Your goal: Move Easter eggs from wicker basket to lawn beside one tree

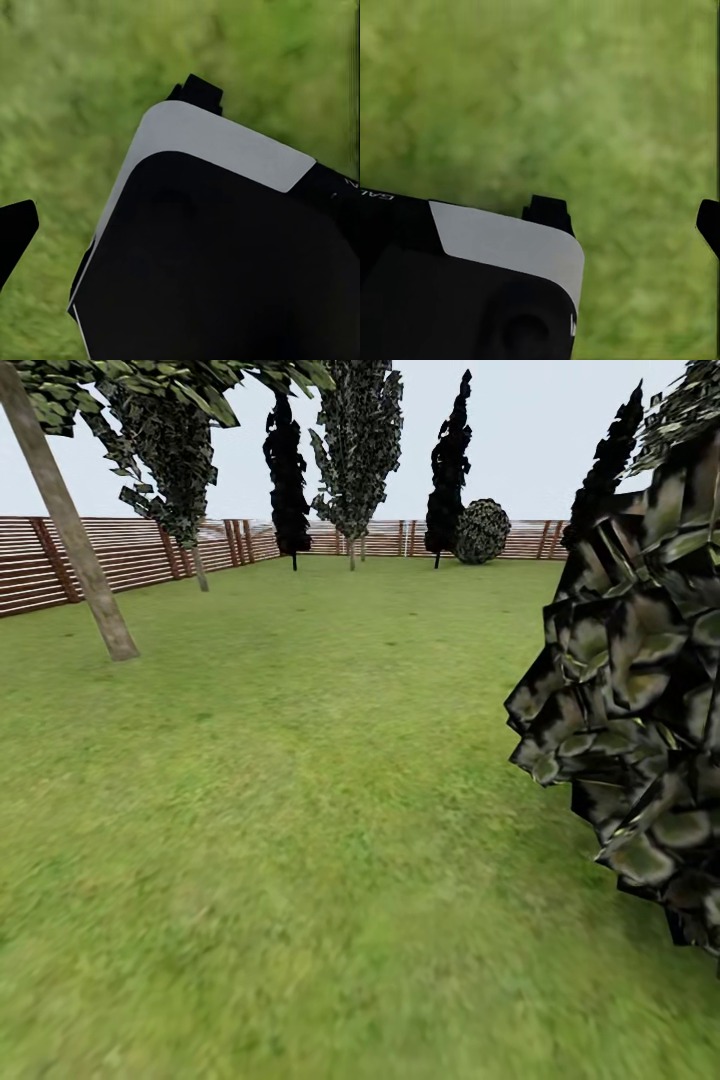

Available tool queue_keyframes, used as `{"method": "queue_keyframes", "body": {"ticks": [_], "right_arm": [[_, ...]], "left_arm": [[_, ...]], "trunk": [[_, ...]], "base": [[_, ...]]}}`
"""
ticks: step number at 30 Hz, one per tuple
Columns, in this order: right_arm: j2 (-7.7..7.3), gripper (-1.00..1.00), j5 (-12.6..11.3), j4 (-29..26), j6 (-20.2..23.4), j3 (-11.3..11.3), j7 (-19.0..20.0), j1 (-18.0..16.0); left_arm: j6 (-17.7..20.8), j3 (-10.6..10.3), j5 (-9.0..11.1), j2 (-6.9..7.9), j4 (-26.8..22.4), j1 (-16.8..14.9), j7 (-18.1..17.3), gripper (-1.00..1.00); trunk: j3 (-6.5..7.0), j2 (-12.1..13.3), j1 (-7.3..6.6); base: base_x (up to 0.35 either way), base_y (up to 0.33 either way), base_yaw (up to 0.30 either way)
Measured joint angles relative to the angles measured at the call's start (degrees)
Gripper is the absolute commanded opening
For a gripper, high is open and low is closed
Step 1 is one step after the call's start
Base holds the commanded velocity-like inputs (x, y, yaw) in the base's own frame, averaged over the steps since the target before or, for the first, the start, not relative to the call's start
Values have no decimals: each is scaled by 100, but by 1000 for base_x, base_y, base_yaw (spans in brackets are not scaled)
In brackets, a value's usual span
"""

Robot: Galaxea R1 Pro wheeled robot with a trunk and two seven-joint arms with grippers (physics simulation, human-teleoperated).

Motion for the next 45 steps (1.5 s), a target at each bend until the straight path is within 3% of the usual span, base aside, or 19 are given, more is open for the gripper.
{"method": "queue_keyframes", "body": {"ticks": [9, 16, 21, 45], "right_arm": [[6, 100, -2, -8, -5, 0, -2, -1], [8, 100, 3, -8, -4, 0, -3, -1], [0, 100, 2, -8, -5, 0, -3, 0], [8, 100, -2, -8, -6, 0, -3, 0]], "left_arm": [[0, 0, 1, 4, 0, 0, 1, 100], [-8, 0, 1, -4, 0, 1, 0, 100], [-7, 0, 0, 0, 1, 0, 0, 100], [-9, 0, 0, -5, 1, 2, 0, 100]], "trunk": [[0, 0, 0], [0, 0, 3], [0, 0, 3], [0, 0, 0]], "base": [[313, 85, 152], [40, 15, 241], [38, 0, 7], [320, 0, 0]]}}
